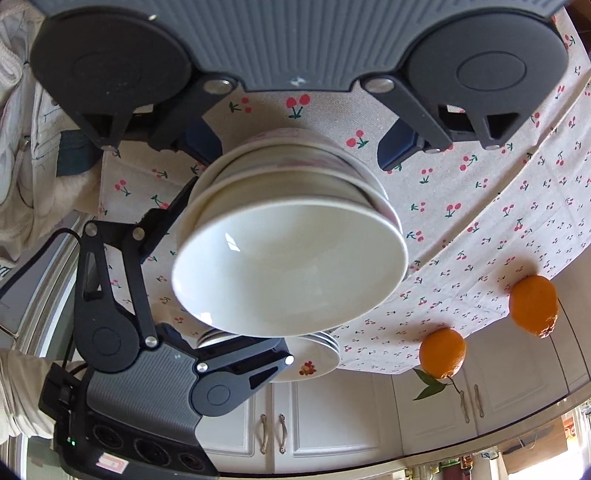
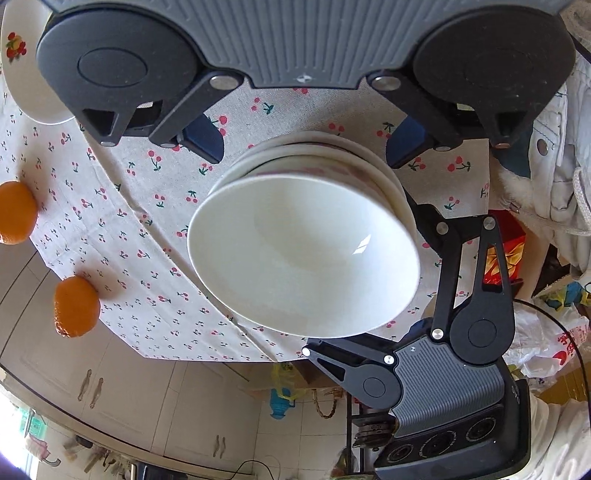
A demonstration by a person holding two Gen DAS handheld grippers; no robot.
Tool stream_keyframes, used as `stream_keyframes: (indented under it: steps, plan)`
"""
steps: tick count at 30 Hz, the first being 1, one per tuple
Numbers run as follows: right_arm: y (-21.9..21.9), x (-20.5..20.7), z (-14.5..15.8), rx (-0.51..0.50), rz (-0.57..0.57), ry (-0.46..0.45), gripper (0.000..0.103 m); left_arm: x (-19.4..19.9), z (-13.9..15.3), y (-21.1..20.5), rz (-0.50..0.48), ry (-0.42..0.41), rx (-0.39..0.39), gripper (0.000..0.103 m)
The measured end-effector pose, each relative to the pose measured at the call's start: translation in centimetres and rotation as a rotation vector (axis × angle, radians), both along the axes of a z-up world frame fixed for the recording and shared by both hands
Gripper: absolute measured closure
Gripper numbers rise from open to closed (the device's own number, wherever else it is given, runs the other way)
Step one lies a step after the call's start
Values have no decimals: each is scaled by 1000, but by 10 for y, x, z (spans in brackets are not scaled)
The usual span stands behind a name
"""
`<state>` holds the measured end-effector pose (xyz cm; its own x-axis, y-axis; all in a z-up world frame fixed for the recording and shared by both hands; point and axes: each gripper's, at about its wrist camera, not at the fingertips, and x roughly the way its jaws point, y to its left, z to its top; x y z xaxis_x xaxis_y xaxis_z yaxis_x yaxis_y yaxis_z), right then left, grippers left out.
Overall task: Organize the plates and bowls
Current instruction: 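Lift the bowl stack with both grippers and carry it over the plate stack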
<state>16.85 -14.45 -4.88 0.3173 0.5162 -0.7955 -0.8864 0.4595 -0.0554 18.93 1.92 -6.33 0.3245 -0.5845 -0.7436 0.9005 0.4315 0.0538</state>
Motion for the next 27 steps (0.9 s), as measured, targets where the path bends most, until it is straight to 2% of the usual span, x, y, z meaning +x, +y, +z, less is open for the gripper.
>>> stream_keyframes:
  steps: [5, 27]
  plan:
    - [4, 8, 1, 4, 15, 21, 12, 2, 2, -2, -33, 15, -2, 16]
    - [4, 10, 3, 16, 19, 48, 14, 5, 4, -2, -70, 23, 5, 20]
